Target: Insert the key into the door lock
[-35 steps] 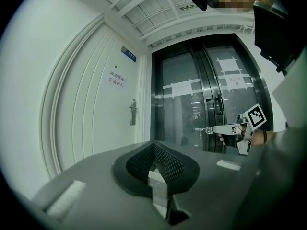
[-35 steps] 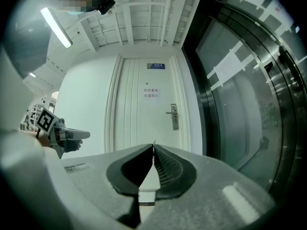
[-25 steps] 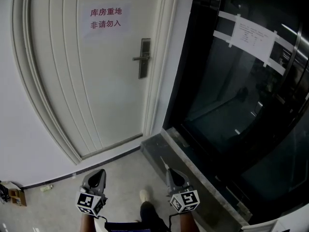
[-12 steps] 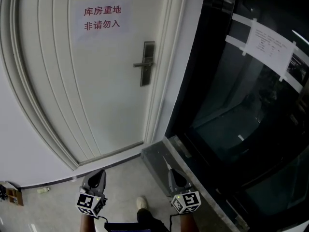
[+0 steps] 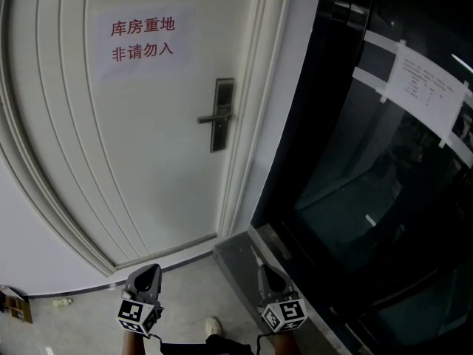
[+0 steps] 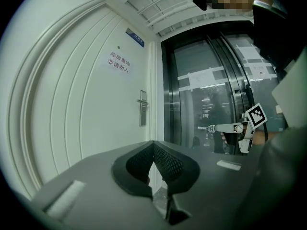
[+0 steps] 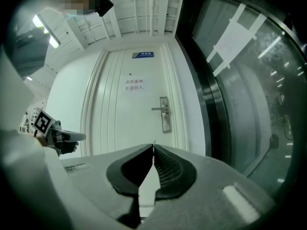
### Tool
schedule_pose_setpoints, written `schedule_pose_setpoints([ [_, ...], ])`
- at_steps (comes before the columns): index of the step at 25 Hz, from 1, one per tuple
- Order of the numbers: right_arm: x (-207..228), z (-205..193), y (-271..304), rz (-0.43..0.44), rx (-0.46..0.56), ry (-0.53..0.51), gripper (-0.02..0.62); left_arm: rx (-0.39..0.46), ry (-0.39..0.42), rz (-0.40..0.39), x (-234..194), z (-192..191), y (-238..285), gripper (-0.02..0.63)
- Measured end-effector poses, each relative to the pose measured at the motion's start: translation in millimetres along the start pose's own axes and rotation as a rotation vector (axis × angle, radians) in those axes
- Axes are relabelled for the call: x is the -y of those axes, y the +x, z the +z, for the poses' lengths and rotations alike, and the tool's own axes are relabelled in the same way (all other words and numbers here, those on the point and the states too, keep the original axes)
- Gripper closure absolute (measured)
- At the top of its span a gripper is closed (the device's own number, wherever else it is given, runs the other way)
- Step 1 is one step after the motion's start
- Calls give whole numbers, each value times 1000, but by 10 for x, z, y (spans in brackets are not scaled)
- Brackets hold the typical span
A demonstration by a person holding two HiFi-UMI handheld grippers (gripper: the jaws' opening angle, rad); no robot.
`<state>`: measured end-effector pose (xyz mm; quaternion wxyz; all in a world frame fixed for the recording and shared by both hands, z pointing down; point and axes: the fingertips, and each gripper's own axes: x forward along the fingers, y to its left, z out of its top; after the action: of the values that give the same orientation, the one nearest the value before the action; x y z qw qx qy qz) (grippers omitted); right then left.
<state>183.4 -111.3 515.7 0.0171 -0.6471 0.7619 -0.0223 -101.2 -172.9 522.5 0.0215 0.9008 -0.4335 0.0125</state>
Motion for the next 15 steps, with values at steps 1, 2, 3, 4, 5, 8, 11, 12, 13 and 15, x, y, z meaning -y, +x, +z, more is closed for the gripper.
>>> schedule_pose_setpoints([
  [1,40,4,67,4,2,0,585,1,0,3,-19,15,67,604],
  [2,77,11,138,8,4,0,586,2,0,5,-39,28,135,604],
  [3,113,22,213,11,6,1,584,2,1,6,-56,37,203,604],
  [4,146,36,291,14,7,2,584,3,2,6,-72,42,271,604],
  [5,177,53,372,17,8,0,586,3,2,7,-89,44,338,604],
  [8,274,90,595,29,14,-16,584,6,1,15,-141,48,538,604],
  [11,365,109,791,46,20,-37,584,10,-2,24,-199,47,719,604],
  [12,393,120,858,52,23,-51,584,10,-2,29,-221,45,775,604],
  [13,423,134,923,57,26,-65,584,10,-1,34,-243,42,830,604],
  [15,485,176,1041,66,33,-83,584,11,-1,46,-281,41,935,604],
])
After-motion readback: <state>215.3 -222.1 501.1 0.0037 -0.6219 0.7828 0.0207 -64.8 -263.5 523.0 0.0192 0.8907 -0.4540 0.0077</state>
